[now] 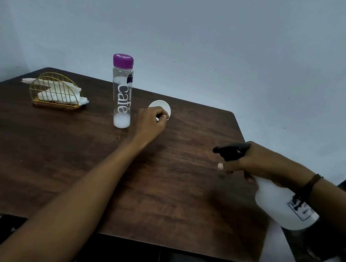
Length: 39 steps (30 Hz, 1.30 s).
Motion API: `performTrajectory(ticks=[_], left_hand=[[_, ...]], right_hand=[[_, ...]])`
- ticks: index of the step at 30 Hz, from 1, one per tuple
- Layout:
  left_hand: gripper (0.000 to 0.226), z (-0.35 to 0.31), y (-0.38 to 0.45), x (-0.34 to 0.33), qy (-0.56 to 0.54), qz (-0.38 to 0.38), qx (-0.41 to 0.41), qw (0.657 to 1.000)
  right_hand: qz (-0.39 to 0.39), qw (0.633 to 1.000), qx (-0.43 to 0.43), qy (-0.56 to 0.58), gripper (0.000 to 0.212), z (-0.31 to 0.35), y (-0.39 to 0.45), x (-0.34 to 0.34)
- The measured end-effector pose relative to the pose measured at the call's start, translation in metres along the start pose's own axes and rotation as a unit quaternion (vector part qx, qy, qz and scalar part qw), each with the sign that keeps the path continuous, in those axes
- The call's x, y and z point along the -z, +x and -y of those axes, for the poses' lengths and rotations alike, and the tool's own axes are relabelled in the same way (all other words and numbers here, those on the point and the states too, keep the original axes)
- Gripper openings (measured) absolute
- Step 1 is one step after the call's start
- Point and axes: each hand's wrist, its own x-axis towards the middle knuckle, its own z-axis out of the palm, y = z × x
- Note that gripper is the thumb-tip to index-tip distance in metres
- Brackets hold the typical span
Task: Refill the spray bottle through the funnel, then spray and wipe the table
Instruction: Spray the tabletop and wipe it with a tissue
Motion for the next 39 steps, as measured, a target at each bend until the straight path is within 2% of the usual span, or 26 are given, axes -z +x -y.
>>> performTrajectory(ticks=[2, 6, 10, 14, 18, 23, 26, 28, 33, 36, 39], left_hand=[[0.029, 0.001, 0.0, -0.001, 0.0, 0.0, 0.001, 1.0], [0.029, 0.001, -0.002, -0.001, -0.002, -0.002, -0.002, 1.0], [0.029, 0.001, -0.001, -0.002, -0.001, -0.003, 0.0, 1.0], [0.028, 0.001, -0.001, -0.003, 0.001, -0.005, -0.004, 1.0], [0.028, 0.0, 0.0, -0.004, 0.003, -0.001, -0.004, 1.0], [0.027, -0.002, -0.001, -0.003, -0.004, 0.002, -0.004, 1.0], [0.027, -0.002, -0.002, -0.003, -0.003, 0.004, -0.008, 1.0], [0.027, -0.002, -0.003, -0.003, -0.003, 0.007, -0.008, 1.0], [0.028, -0.001, -0.003, -0.003, -0.002, 0.006, -0.007, 1.0], [0.028, -0.002, -0.004, -0.003, -0.002, 0.01, -0.01, 1.0], [0.027, -0.004, -0.003, -0.002, -0.005, 0.012, -0.011, 1.0]], right_hand=[[0.001, 1.0, 0.004, 0.002, 0.038, -0.001, 0.003, 0.0], [-0.055, 0.993, -0.016, -0.105, 0.027, -0.002, 0.01, -0.005], [-0.046, 0.995, -0.017, -0.088, 0.041, -0.002, 0.012, 0.001], [-0.068, 0.985, -0.016, -0.156, 0.025, -0.003, 0.011, -0.001], [-0.041, 0.992, -0.01, -0.117, 0.019, 0.0, 0.01, 0.001], [-0.113, 0.986, -0.001, -0.124, 0.022, -0.001, 0.012, -0.002], [-0.056, 0.993, 0.008, -0.102, 0.024, 0.003, 0.011, -0.003], [-0.06, 0.988, 0.002, -0.139, 0.017, 0.003, 0.012, -0.005], [-0.038, 0.988, -0.016, -0.148, 0.023, 0.007, 0.017, -0.009], [-0.081, 0.979, -0.022, -0.185, 0.021, 0.006, 0.018, -0.01], [-0.115, 0.972, 0.016, -0.204, 0.025, 0.009, 0.018, -0.012]])
